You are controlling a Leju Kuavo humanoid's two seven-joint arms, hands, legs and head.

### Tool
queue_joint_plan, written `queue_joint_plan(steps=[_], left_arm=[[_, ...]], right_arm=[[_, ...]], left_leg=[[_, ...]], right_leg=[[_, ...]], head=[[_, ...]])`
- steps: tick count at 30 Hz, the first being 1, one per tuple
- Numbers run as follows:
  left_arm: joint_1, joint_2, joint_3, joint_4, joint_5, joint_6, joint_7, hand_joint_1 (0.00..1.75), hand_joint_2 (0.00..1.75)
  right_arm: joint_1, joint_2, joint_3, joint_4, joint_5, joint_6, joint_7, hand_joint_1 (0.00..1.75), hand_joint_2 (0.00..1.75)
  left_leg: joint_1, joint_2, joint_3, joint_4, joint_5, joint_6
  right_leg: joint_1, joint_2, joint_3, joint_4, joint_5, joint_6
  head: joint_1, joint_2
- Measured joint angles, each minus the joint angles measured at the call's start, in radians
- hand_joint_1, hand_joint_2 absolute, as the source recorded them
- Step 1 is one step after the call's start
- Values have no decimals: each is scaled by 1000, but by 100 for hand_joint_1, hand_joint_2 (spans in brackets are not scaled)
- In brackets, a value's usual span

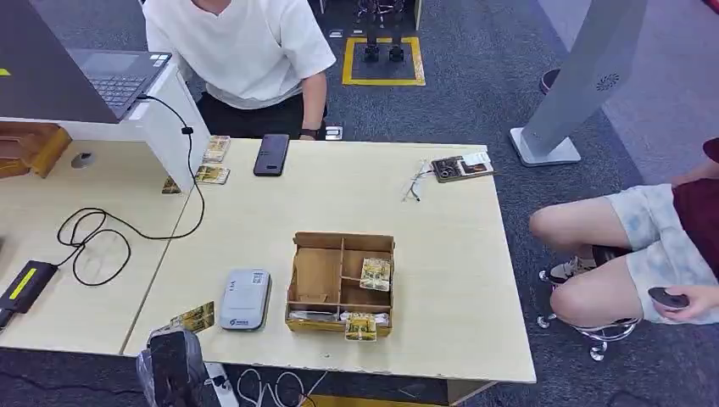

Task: Pass the card to the sensor for recognition and then transmit it.

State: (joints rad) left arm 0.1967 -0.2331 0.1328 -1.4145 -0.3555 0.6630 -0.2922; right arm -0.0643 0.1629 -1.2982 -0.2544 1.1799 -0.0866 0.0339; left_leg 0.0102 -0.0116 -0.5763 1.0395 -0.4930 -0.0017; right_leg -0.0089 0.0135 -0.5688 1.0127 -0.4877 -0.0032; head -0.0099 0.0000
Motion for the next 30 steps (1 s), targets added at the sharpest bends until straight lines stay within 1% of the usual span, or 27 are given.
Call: queue_joint_plan(steps=[8, 14, 21, 30], left_arm=[[0, 0, -23, -3, -41, -4, 15, 175, 175], [-19, 0, -57, 7, -54, -4, 18, 175, 175], [-49, 0, -97, 50, -60, 0, 27, 175, 175], [-72, 3, -118, 102, -61, 5, 29, 175, 175]], right_arm=[[-1, 1, 0, 0, 5, 3, 0, 0, 175], [-2, 1, 2, 0, 17, 3, 0, 0, 175], [-5, 1, 4, 2, 18, 2, 0, 0, 175], [-5, 1, 5, 3, 24, 2, 0, 0, 175]], left_leg=[[0, 0, 0, 0, 0, 0], [0, 0, 0, 0, 0, 0], [0, 0, 0, 0, 0, 0], [0, 0, 0, 0, 0, 0]], right_leg=[[0, 0, 0, 0, 0, 0], [0, 0, 0, 0, 0, 0], [0, 0, 0, 0, 0, 0], [0, 0, 0, 0, 0, 0]], head=[[0, 0], [0, 0], [0, 0], [0, 0]])
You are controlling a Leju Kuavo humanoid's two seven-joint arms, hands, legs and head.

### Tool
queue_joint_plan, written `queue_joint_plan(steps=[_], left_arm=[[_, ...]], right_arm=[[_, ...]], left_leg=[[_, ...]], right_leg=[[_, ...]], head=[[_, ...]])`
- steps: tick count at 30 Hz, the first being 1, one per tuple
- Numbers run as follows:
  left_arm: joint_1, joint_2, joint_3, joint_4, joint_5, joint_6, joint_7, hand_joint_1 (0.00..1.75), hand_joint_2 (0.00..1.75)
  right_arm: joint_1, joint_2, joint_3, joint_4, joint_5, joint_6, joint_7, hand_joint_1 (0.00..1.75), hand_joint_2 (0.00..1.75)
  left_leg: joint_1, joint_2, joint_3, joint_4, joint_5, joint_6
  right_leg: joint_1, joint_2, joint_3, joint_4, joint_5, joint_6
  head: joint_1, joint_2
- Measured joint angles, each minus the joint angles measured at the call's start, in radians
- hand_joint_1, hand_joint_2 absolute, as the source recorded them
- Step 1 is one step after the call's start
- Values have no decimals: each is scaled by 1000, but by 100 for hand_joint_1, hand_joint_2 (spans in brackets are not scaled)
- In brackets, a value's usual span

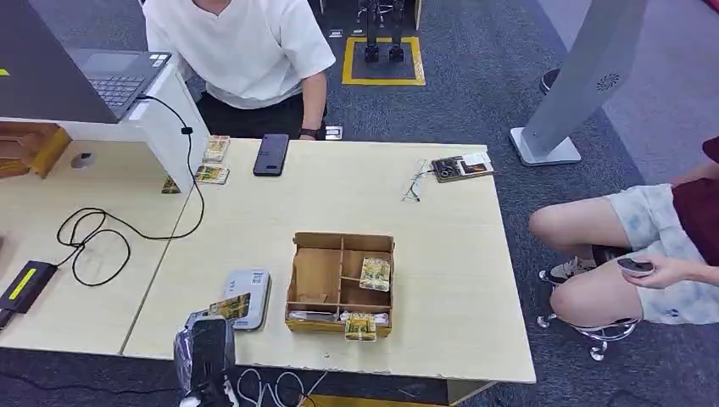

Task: Pass the card to the sensor for recognition and then transmit it.

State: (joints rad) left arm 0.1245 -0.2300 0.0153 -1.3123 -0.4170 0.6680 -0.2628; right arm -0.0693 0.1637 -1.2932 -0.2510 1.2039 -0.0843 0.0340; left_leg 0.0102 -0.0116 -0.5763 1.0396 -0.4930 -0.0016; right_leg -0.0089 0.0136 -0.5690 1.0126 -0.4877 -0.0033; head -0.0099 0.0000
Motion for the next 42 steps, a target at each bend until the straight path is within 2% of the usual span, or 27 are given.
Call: queue_joint_plan(steps=[3, 10, 26, 29, 30, 31, 35, 42], left_arm=[[-8, 0, -4, 13, -14, 2, 0, 175, 175], [-27, -8, 2, 40, -121, 2, -23, 175, 175], [-49, -25, 66, 61, -125, 3, -52, 175, 175], [-61, -27, 189, 64, -163, 3, -62, 175, 175], [-62, -35, 259, 64, -242, 3, -79, 175, 175], [-62, -39, 296, 64, -272, 3, -87, 175, 175], [-56, -50, 386, 63, -353, 3, -105, 175, 175], [-40, -58, 515, 55, -418, 3, -127, 175, 175]], right_arm=[[0, 0, 1, 0, 9, 0, 0, 0, 175], [0, 0, 11, 3, 12, 0, 0, 0, 175], [-1, 0, 19, 5, 19, -2, 0, 0, 175], [-1, 0, 23, 5, 24, -1, 4, 0, 175], [0, 0, 24, 5, 24, 0, 4, 0, 175], [0, 0, 24, 5, 24, 0, 6, 0, 175], [0, -1, 24, 5, 24, 0, 8, 0, 175], [0, -2, 24, 5, 24, -1, 7, 0, 175]], left_leg=[[0, 0, 0, 0, 0, 0], [0, 0, 0, 0, 0, 0], [0, 0, 0, 0, 0, 0], [0, 0, 0, 0, 0, 0], [0, 0, 0, 0, 0, 0], [0, 0, 0, 0, 0, 0], [0, 0, 0, 0, 0, 0], [0, 0, 0, 0, 0, 0]], right_leg=[[0, 0, 0, 0, 0, 0], [0, 0, 0, 0, 0, 0], [0, 0, 0, 0, 0, 0], [0, 0, 0, 0, 0, 0], [0, 0, 0, 0, 0, 0], [0, 0, 0, 0, 0, 0], [0, 0, 0, 0, 0, 0], [0, 0, -1, 0, 0, 0]], head=[[0, 0], [0, 0], [0, 0], [0, 0], [0, 0], [0, 0], [0, 0], [0, 0]])
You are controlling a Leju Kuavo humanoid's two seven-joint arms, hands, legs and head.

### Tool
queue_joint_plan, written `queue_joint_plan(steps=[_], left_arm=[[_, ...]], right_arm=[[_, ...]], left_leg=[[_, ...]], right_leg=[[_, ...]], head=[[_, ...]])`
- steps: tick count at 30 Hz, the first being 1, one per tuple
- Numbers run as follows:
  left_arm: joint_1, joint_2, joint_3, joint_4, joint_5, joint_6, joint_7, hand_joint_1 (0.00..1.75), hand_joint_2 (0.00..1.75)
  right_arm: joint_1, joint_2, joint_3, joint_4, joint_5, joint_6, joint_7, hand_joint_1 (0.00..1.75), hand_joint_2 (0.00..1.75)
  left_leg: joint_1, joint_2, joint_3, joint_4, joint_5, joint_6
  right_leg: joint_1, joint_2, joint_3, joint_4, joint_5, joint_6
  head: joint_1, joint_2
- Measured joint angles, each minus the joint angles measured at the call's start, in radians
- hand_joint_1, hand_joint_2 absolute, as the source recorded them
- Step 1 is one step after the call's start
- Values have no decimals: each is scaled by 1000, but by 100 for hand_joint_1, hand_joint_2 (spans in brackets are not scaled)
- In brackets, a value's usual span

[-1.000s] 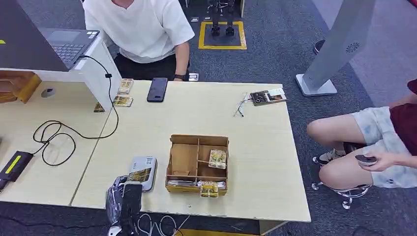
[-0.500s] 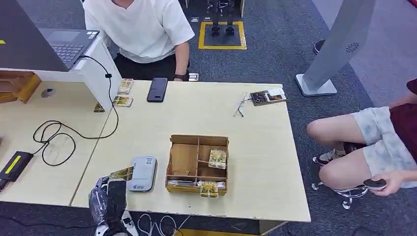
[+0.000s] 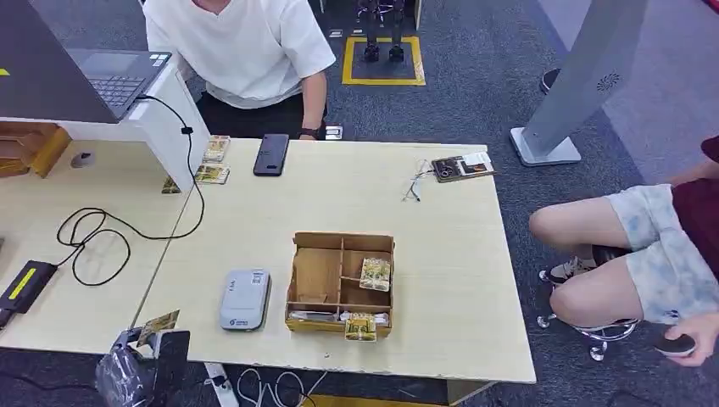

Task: Pass the card to the sensor for recognition and then transmit it.

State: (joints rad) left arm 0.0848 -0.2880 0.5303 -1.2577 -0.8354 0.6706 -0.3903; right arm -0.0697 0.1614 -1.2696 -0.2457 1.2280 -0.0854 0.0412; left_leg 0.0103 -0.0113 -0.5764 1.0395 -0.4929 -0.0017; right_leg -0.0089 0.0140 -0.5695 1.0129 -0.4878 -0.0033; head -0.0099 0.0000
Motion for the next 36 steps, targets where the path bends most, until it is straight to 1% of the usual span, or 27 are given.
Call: queue_joint_plan(steps=[2, 5, 8, 12, 15, 17, 20, 23, 25, 28, 31, 36], left_arm=[[2, -2, 28, -3, -1, 0, -2, 175, 175], [10, -3, 64, -26, 22, 0, -23, 175, 175], [14, -3, 83, -56, 47, 0, -47, 175, 175], [20, -5, 87, -127, 73, 0, -72, 175, 175], [28, -8, 76, -194, 78, 0, -65, 175, 175], [32, -8, 54, -242, 75, 0, -60, 175, 175], [37, -8, 0, -313, 68, 0, -66, 175, 175], [46, -9, -78, -379, 41, 0, -67, 175, 175], [49, -9, -139, -401, 12, 0, -61, 175, 175], [41, -7, -213, -409, -9, 0, -46, 175, 175], [30, -2, -274, -406, -17, 0, -43, 175, 175], [16, 2, -330, -372, -48, 0, -34, 175, 175]], right_arm=[[0, -1, 0, 0, 0, 0, 0, 0, 175], [0, -2, 0, 0, 0, -2, -1, 0, 175], [-1, -3, 0, 0, 0, -5, -2, 0, 175], [-1, -4, 0, 0, 0, -6, -4, 0, 175], [0, -4, 0, 0, 2, -6, -4, 0, 175], [-1, -4, 0, 0, 2, -6, -4, 0, 175], [-1, -4, 1, 0, 6, -6, -3, 0, 175], [-1, -4, 3, 0, 6, -6, -1, 0, 175], [-1, -4, 7, 0, 10, -4, 0, 0, 175], [-5, -4, 13, 0, 22, 2, 0, 0, 175], [-7, -4, 21, 0, 24, 3, 0, 0, 175], [-11, -4, 29, 0, 40, 4, 0, 0, 175]], left_leg=[[0, 0, 0, 0, 0, 0], [0, 0, 0, 0, 0, 0], [0, 0, 0, 0, 0, 0], [0, 0, 0, 0, 0, 0], [0, 0, 0, 0, 0, 0], [0, 0, 0, 0, 0, 0], [0, 0, 0, 0, 0, 0], [0, 0, 0, 0, 0, 0], [0, -1, 0, 0, 0, 0], [0, 0, 0, 0, 0, 0], [0, 0, 0, 0, 0, 0], [0, 0, 1, 0, 0, 0]], right_leg=[[0, 0, 0, 0, 0, 0], [0, 0, 0, 0, 0, 0], [0, 0, 0, 0, 0, 0], [0, 0, 0, 0, 0, 0], [0, 0, 0, 0, 0, 0], [0, 0, 0, 0, 0, 0], [0, -1, 0, 0, 0, 0], [0, -1, 0, 0, 0, 0], [0, -1, 0, 0, 0, 0], [0, 0, 0, 0, 0, 0], [0, 0, 0, 0, 0, 0], [0, 1, 0, 0, 0, 0]], head=[[0, 0], [0, 0], [0, 0], [0, 0], [0, 0], [0, 0], [0, 0], [0, 0], [0, 0], [0, 0], [0, 0], [0, 0]])
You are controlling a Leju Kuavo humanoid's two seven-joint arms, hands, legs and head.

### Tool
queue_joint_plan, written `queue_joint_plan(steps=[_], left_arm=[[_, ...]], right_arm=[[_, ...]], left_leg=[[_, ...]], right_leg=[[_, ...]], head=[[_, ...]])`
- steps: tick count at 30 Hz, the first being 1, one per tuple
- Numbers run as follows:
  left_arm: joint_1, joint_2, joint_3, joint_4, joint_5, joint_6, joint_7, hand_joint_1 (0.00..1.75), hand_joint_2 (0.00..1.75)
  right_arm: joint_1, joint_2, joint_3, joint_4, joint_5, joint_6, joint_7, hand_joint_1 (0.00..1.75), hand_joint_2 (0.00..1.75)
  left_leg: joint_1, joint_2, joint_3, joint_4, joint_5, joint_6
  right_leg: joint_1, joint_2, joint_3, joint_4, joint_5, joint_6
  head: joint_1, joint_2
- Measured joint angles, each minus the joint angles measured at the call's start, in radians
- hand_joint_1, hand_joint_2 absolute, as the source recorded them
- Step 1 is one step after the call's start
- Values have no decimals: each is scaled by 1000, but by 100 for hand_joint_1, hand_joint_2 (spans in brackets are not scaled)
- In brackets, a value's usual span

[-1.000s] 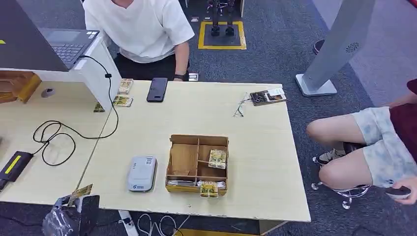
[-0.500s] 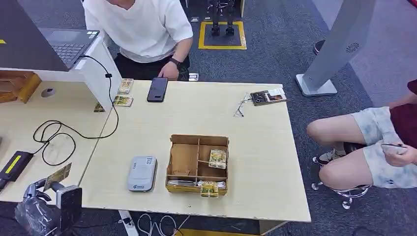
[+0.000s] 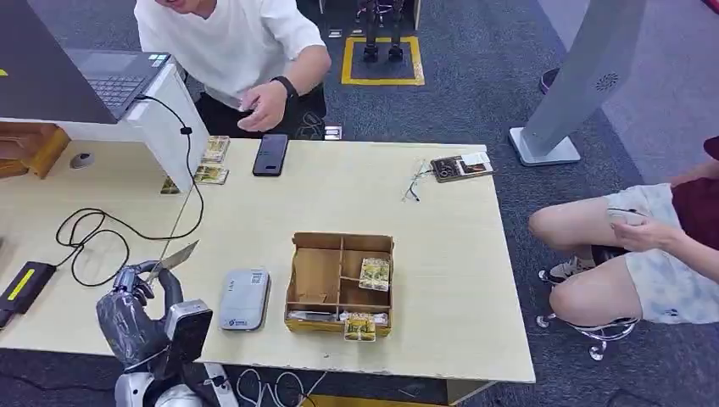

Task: Pass the card to the sensor for recognition and then transmit it.

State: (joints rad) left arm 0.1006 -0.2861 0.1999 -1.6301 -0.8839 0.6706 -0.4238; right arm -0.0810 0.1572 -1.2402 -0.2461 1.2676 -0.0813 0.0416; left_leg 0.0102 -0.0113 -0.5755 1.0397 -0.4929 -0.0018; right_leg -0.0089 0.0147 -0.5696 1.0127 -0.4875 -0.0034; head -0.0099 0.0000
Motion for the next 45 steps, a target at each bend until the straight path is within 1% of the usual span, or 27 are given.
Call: queue_joint_plan(steps=[10, 13, 18, 25, 28, 32, 39, 40, 41, 45], left_arm=[[-9, 3, -30, 32, -10, 0, 0, 175, 175], [-27, 5, -34, 59, -40, 0, 8, 175, 175], [-128, 12, -26, 156, -103, 0, 18, 175, 175], [-283, 6, 63, 314, -170, 0, 14, 175, 175], [-337, -1, 97, 373, -191, 0, 32, 175, 175], [-389, -5, 112, 429, -200, 0, 62, 175, 175], [-433, -5, 119, 486, -185, 0, 68, 175, 175], [-438, -6, 119, 496, -177, 0, 66, 44, 175], [-442, -7, 119, 504, -169, 0, 63, 2, 175], [-444, -16, 119, 523, -134, 0, 43, 0, 175]], right_arm=[[0, 0, 13, 0, 1, 0, 2, 0, 175], [-1, -1, 17, 0, 9, 0, 2, 0, 175], [-4, -3, 26, 2, 22, 0, 8, 0, 175], [-4, -11, 43, 6, 37, 0, 11, 0, 175], [-4, -16, 46, 7, 38, -2, 11, 0, 175], [-5, -18, 48, 10, 38, -1, 11, 0, 175], [-4, -21, 51, 10, 38, -3, 14, 0, 175], [-4, -22, 51, 10, 38, -3, 14, 0, 175], [-4, -22, 52, 10, 38, -3, 14, 0, 175], [-4, -24, 52, 10, 37, -4, 13, 0, 175]], left_leg=[[0, 0, 0, 0, 0, 0], [0, 0, 0, 0, 0, 0], [0, 0, 0, 0, 0, 0], [0, 0, 0, 0, 1, -1], [0, -1, -1, 0, 1, -1], [0, -2, -1, 0, 1, -1], [0, -1, -1, 0, 1, -1], [0, -1, -1, 0, 1, -1], [0, -1, -1, 0, 1, -1], [0, -1, -1, 0, 0, 0]], right_leg=[[0, 0, -1, 0, 0, 0], [0, 0, -1, 0, 0, 0], [0, 0, 1, 0, 1, 0], [0, -1, 1, 0, 1, 0], [0, -1, 0, 0, 1, 0], [0, -2, 1, 0, 1, 0], [0, -1, 0, 1, 1, 0], [0, -1, 0, 0, 1, 0], [0, -1, 0, 0, 0, 0], [0, 0, -1, 0, 0, 0]], head=[[0, 0], [1, 0], [0, 0], [0, 0], [0, 0], [0, 0], [0, 0], [0, 0], [0, 0], [0, 0]])
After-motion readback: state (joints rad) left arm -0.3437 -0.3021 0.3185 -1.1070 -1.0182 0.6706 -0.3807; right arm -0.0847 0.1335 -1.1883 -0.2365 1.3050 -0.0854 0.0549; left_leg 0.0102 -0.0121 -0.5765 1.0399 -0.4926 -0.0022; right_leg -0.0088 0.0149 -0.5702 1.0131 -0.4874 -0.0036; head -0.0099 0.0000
